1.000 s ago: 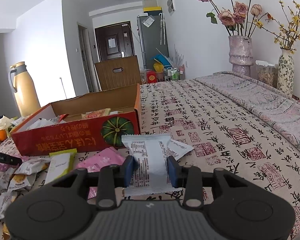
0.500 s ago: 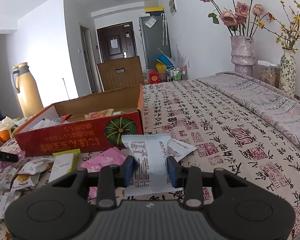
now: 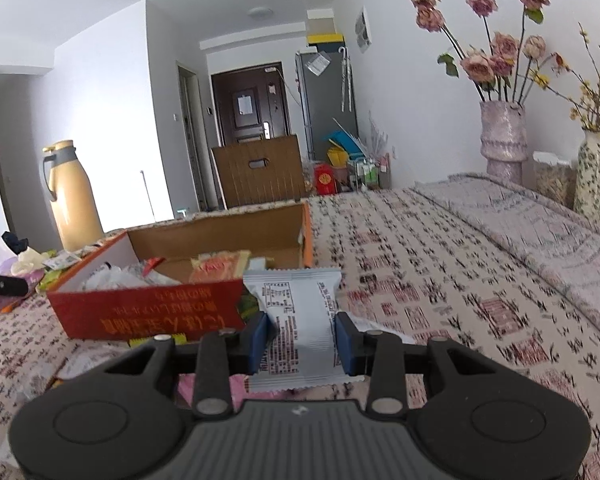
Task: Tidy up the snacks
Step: 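Carry the white and pink packets into the box and open both tools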
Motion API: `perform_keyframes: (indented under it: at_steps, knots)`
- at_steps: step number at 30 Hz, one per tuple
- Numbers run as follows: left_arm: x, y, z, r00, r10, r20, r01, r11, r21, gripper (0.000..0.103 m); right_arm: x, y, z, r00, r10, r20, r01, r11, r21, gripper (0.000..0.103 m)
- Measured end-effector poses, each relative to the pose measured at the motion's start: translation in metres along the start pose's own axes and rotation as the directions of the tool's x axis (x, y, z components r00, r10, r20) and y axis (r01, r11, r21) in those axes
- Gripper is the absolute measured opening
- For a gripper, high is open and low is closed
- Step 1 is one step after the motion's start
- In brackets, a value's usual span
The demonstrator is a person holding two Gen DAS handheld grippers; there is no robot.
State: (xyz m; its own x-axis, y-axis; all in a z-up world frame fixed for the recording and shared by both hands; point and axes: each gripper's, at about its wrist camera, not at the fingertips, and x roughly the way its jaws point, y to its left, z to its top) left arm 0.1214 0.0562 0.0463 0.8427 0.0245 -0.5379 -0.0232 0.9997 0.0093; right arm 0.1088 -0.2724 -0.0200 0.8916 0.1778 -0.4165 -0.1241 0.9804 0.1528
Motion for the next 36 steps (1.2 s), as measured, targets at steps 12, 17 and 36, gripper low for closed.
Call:
perform_keyframes:
  at_steps: [12,17,36]
  knots:
    - [0.004,-0.029,0.039,0.994,-0.066,0.090,0.069,0.997,-0.029,0.060,0.018,0.026,0.042,0.995,0.061,0.084,-0.059,0.998,-0.028,0.035]
    - [0.011,-0.035,0.050,0.991,-0.074,0.114,0.079,0.996,-0.041,0.060,0.029,0.038,0.060,0.989,0.088,0.115,-0.084,0.996,-0.042,0.035]
    - [0.090,-0.041,0.072,0.993,-0.061,0.106,0.071,0.993,-0.092,0.060,0.115,0.068,0.088,0.986,0.138,0.095,-0.135,0.990,-0.044,0.035]
